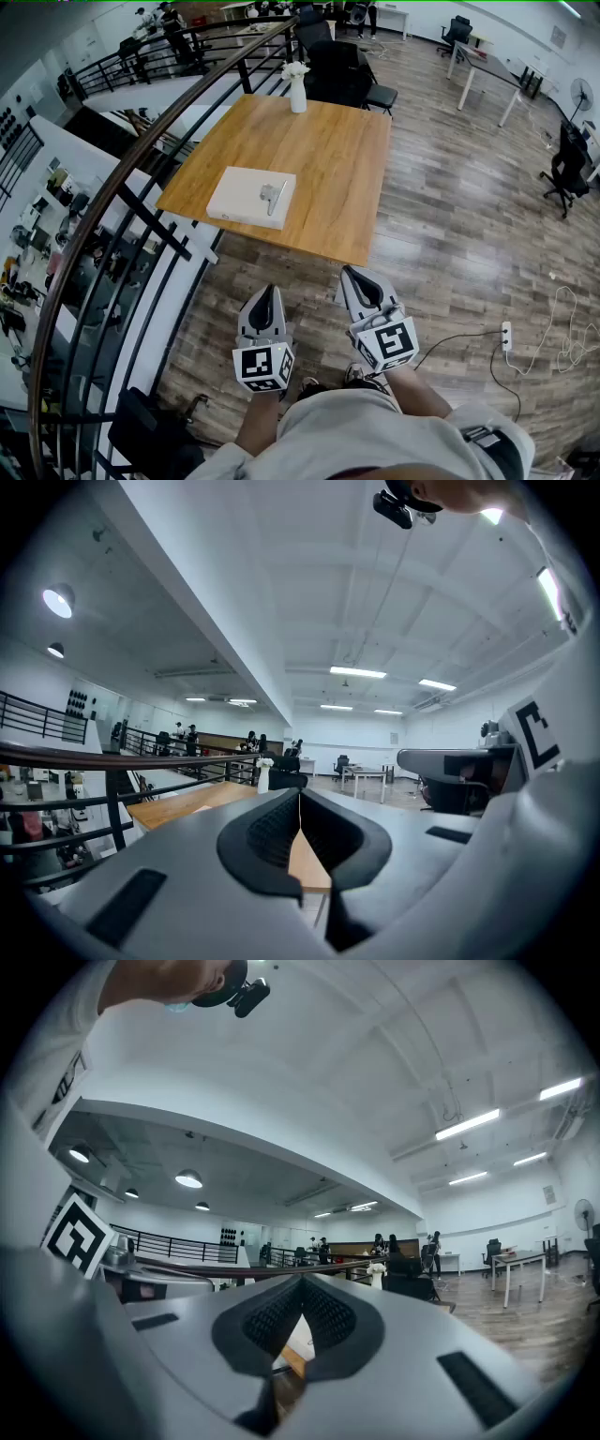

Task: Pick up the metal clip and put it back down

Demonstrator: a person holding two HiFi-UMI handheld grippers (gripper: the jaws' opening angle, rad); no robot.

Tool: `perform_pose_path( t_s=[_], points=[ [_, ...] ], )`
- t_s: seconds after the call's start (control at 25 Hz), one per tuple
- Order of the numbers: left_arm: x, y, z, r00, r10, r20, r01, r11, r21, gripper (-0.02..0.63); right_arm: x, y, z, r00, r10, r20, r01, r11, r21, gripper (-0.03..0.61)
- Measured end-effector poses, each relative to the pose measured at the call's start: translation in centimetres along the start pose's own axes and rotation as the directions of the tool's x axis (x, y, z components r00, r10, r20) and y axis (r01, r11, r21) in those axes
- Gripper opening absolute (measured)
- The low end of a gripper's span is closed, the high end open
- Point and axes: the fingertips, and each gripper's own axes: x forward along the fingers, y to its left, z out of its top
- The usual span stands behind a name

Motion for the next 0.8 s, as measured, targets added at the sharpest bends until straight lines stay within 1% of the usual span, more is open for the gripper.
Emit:
perform_pose_path(
  t_s=[0.24, 0.32, 0.44, 0.6, 0.8],
  points=[
    [-0.5, 1.5, -1.0, 1.0, -0.027, -0.012, 0.027, 1.0, 0.003, 0.025, 1.0, 1.9, -0.9, 1.0, 0.003, -0.014, -0.003, 1.0, -0.013, 0.026],
    [-0.4, 2.1, -2.3, 0.999, -0.03, -0.034, 0.029, 1.0, -0.005, 0.025, 1.3, 2.5, -2.1, 0.999, 0.006, -0.043, -0.007, 1.0, -0.014, 0.026],
    [0.4, 2.9, -3.9, 0.997, -0.028, -0.073, 0.026, 0.999, -0.031, 0.025, 2.4, 2.8, -4.2, 0.994, 0.043, -0.097, -0.044, 0.999, -0.001, 0.026],
    [3.9, 4.3, -5.1, 0.995, -0.022, -0.097, 0.018, 0.999, -0.039, 0.025, 6.1, 1.0, -6.1, 0.99, 0.08, -0.115, -0.08, 0.997, -0.004, 0.026],
    [10.8, 6.6, -5.3, 0.993, 0.016, -0.113, -0.017, 1.0, -0.006, 0.025, 12.5, -2.6, -7.8, 0.984, 0.147, -0.099, -0.145, 0.989, 0.027, 0.026]
  ],
)
